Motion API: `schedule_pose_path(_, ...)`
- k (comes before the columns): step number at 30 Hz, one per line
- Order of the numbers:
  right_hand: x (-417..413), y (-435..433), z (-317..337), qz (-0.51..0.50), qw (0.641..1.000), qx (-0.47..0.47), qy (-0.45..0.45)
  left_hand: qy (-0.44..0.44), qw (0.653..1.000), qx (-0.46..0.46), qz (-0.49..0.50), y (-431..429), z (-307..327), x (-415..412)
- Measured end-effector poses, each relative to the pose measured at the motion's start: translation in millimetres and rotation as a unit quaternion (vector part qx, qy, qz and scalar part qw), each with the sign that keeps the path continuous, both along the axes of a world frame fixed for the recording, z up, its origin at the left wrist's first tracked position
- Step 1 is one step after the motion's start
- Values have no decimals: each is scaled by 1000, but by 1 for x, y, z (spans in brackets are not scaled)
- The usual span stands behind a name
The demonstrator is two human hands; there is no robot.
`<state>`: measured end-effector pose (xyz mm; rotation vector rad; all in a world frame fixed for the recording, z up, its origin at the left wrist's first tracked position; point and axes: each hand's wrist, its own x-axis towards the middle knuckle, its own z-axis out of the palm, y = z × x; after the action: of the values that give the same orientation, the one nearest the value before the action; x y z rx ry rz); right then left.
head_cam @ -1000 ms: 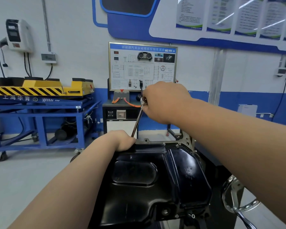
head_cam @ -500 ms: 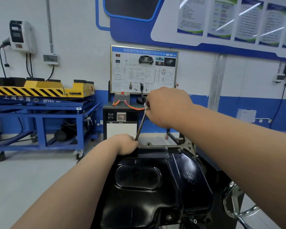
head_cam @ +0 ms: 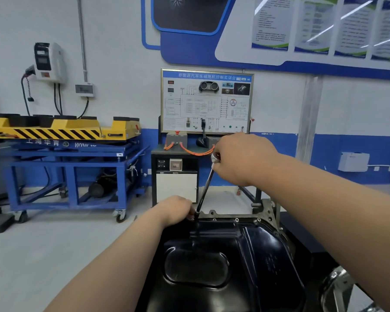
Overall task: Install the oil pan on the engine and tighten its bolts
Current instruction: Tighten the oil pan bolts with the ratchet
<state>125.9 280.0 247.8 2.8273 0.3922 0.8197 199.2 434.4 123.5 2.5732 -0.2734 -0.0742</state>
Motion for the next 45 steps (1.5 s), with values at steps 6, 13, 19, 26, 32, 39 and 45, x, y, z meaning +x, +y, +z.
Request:
schedule_pose_path(6, 3, 0, -8, 11, 1000, -10, -14, -36, 999, 28, 12, 3, -5, 5)
schedule_pose_path(13, 1, 3, -10, 5, 1000, -12, -14, -12, 996, -75, 45, 5, -7, 3)
schedule_pose_path(19, -3, 5, -15, 7, 999, -30, -26, -14, 997, -59, 46, 2, -6, -1)
schedule_pose_path(26, -5, 9, -20, 4, 997, -45, -66, -18, 998, -46, 43, 1, -5, -2)
schedule_pose_path(32, -11, 9, -24, 38, 995, -69, -61, -18, 998, -36, 45, 1, -4, -3)
schedule_pose_path(39, -33, 23, -30, 78, 992, -94, -28, -32, 999, -32, 28, 3, -5, -9)
schedule_pose_path(45, -37, 29, -31, 17, 1000, -13, 9, -78, 996, -30, 2, 0, -4, -30)
